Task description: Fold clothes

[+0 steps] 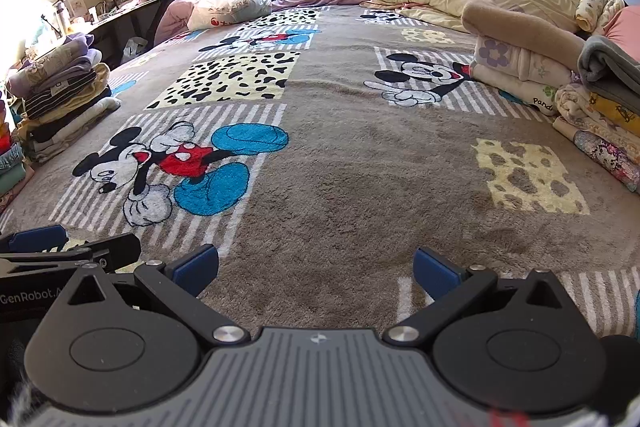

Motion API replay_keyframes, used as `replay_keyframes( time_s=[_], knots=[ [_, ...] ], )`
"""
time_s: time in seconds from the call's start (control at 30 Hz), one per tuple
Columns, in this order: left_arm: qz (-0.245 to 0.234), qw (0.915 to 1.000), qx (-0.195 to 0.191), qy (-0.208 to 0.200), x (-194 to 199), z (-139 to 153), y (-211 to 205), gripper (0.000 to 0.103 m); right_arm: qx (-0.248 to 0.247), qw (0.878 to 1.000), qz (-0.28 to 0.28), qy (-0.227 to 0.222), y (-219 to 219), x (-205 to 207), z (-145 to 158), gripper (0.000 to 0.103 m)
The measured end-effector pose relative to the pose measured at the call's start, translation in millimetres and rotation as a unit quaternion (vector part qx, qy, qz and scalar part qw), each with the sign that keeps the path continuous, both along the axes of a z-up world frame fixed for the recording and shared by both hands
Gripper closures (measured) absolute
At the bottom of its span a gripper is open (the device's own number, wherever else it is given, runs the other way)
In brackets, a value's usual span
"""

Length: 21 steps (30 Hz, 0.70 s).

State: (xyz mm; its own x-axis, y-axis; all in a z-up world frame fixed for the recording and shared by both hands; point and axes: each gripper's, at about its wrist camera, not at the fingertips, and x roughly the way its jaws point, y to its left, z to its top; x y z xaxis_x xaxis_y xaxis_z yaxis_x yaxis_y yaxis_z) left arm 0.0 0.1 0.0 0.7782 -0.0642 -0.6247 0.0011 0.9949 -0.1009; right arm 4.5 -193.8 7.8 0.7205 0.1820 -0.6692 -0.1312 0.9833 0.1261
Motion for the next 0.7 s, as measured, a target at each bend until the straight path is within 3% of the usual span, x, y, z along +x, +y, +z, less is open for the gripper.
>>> replay_keyframes(
  time_s=[0.7],
  knots=[
    [0.003,1.0000,0.005,0.007,1.6,-1.5,3.4,0.000,0.003,1.000,0.005,-0.001,2.0,0.4,-2.2,0.000]
  ],
)
